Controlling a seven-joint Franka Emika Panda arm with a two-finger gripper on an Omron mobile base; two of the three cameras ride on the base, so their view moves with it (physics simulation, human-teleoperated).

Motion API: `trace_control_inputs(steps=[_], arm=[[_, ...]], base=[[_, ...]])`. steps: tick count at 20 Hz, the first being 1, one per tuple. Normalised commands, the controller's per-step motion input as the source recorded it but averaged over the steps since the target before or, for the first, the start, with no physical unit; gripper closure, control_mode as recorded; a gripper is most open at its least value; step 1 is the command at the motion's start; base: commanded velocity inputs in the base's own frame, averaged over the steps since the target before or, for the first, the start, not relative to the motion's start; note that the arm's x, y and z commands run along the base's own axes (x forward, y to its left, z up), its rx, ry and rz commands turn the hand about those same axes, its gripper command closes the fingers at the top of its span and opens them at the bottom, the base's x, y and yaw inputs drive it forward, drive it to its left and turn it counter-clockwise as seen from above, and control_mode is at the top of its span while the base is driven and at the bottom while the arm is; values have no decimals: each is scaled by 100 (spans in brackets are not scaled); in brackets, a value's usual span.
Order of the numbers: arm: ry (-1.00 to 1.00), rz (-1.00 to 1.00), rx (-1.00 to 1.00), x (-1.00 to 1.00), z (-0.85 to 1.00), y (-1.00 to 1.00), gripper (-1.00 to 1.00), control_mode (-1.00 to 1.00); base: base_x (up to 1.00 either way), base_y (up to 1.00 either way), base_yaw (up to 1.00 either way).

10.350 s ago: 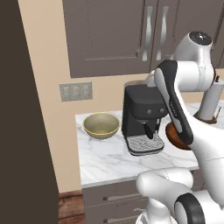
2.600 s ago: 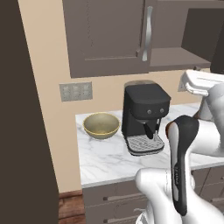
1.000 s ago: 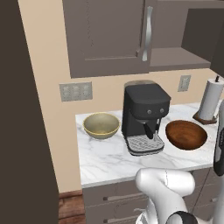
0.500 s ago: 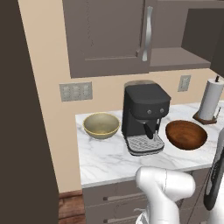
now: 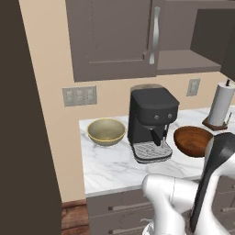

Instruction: Open the cabinet. Pick the bowls from the counter and place them in the cabinet. Then close the cabinet.

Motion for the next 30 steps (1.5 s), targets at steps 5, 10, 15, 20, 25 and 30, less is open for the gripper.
trace_control_inputs(steps=[5, 10, 15, 20, 25, 30], arm=[[46, 0, -3, 53, 19, 46, -100, -100], [18, -1, -14, 32, 5, 81, -100, -100], [2, 3, -19, 15, 11, 83, -100, -100], [0, 5, 0, 14, 0, 61, -100, -100], [0, 14, -3, 42, 0, 12, -100, -100], [0, 15, -7, 55, 7, 4, -100, -100]], base=[[0, 0, 0], [0, 0, 0], [0, 0, 0], [0, 0, 0], [0, 0, 0], [0, 0, 0]])
